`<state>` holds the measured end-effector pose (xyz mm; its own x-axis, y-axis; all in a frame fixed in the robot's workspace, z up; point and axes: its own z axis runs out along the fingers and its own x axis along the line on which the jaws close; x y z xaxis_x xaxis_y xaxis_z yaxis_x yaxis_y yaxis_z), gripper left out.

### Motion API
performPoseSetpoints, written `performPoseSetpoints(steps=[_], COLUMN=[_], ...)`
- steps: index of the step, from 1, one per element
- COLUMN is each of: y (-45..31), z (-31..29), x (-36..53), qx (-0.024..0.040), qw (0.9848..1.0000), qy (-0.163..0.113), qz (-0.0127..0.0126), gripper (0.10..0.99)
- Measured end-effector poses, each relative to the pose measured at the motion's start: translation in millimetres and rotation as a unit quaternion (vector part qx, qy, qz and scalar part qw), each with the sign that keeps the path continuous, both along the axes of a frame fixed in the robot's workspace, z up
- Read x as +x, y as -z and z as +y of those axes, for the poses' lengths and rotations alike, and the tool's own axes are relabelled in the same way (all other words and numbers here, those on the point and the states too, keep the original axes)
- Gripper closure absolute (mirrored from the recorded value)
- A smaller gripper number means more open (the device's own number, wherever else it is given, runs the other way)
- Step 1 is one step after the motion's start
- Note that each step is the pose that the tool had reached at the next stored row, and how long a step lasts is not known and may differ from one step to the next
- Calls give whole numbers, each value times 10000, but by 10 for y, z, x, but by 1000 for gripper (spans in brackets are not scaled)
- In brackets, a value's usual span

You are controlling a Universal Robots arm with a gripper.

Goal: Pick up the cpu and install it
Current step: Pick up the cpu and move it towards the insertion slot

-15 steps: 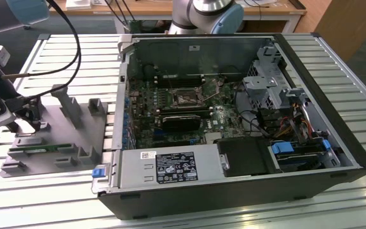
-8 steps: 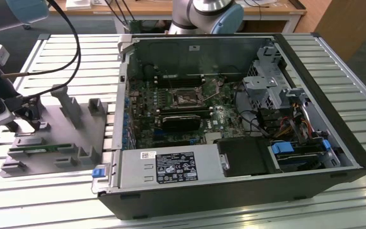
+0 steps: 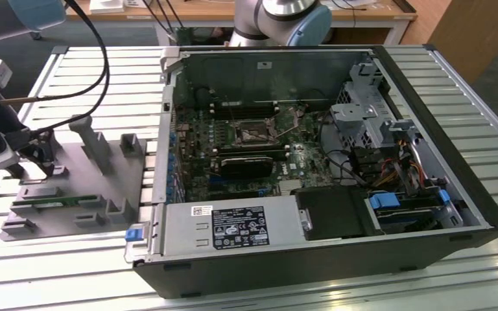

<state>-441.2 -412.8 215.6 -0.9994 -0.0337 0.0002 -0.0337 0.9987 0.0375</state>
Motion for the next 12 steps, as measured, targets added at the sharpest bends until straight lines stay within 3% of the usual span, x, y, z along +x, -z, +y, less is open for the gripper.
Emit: performPoseSetpoints(steps=[12], y=[-66], z=[0], x=[0], qx=[0], qw=[10000], qy=[0], qz=[-1], gripper=[557])
